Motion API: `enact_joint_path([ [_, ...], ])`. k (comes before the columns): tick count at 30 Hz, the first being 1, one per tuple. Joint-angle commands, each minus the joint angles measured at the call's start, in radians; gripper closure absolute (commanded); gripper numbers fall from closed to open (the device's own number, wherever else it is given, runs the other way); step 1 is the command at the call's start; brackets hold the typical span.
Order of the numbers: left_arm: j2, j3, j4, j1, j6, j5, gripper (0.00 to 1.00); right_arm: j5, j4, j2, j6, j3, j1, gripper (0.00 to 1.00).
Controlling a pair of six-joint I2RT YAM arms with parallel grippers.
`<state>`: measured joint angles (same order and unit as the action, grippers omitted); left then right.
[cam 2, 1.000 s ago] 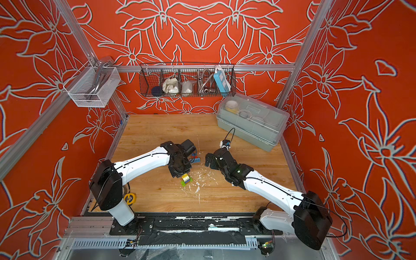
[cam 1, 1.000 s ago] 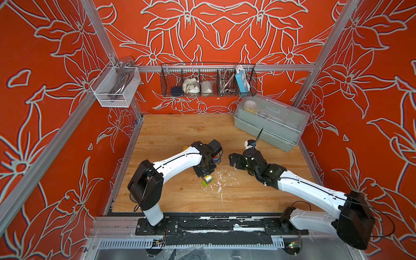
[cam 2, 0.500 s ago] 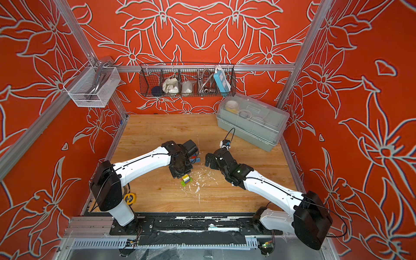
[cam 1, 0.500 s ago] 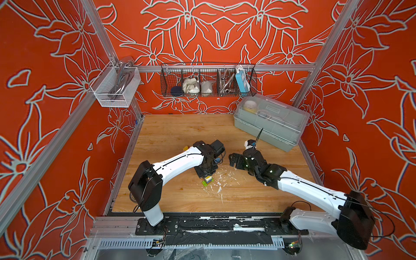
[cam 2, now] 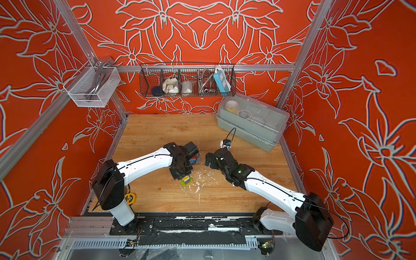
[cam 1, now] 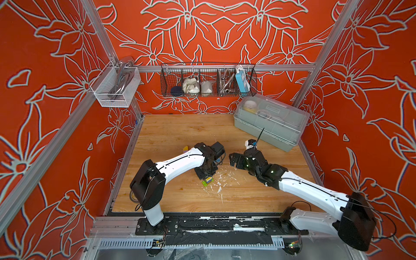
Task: Assemble the number 1 with lego
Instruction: Assemble the lego brick with the lego brick.
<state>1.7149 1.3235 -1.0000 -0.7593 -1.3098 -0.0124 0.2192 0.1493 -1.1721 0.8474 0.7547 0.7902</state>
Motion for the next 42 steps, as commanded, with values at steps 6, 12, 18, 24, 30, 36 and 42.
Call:
enact_joint_path([
  [6,0.023,-0.008,-0.016,0.0,-0.008,-0.018,0.87,0.014,0.006,0.017,-0.009,0.011,-0.006,0.0],
  [12,0.039,-0.001,-0.03,0.012,-0.002,-0.02,0.87,0.014,0.005,0.016,-0.008,0.009,-0.006,0.0],
  [18,0.073,0.035,-0.062,0.012,0.011,-0.017,0.87,0.009,0.003,0.013,-0.01,0.013,-0.007,0.01],
  [24,0.074,0.048,-0.088,0.013,-0.012,-0.029,0.87,0.003,0.001,0.013,-0.01,0.012,-0.006,0.0],
  [30,0.089,0.058,-0.102,0.015,-0.04,-0.011,0.88,-0.003,-0.001,0.012,-0.009,0.015,-0.007,0.0],
  [36,0.153,0.116,-0.15,0.015,-0.017,-0.011,0.88,0.0,0.003,0.022,-0.012,0.013,-0.007,0.0],
  [42,0.209,0.149,-0.215,0.015,0.009,-0.025,0.88,-0.003,-0.003,0.029,-0.015,0.012,-0.007,0.0],
])
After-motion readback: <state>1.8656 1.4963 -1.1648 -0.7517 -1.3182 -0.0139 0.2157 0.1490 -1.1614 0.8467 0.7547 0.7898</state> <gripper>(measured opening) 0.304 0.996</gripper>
